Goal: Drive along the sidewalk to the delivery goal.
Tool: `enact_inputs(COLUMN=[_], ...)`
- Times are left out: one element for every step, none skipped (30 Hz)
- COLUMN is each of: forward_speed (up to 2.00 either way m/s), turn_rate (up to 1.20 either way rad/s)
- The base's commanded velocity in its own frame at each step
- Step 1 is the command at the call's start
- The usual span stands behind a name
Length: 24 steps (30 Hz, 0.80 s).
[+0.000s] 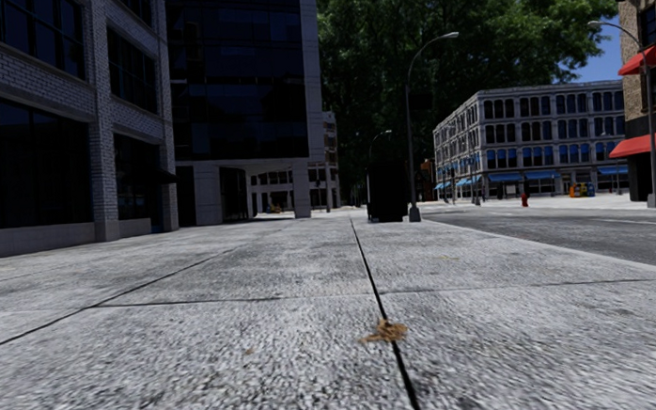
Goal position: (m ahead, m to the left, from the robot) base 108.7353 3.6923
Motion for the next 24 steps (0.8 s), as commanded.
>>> enact_inputs(forward_speed=[2.00, 2.00, 2.00, 2.00, 2.00, 2.00, 2.00, 2.00, 2.00, 2.00, 2.00, 2.00, 2.00, 2.00, 2.00, 2.00, 2.00, 2.00, 2.00, 2.00, 2.00, 2.00, 2.00, 2.00], turn_rate=[0.00, 0.00, 0.00, 0.00, 0.00, 0.00, 0.00, 0.00, 0.00, 0.00, 0.00, 0.00, 0.00, 0.00, 0.00, 0.00, 0.00, 0.00, 0.00, 0.00, 0.00, 0.00, 0.00, 0.00])
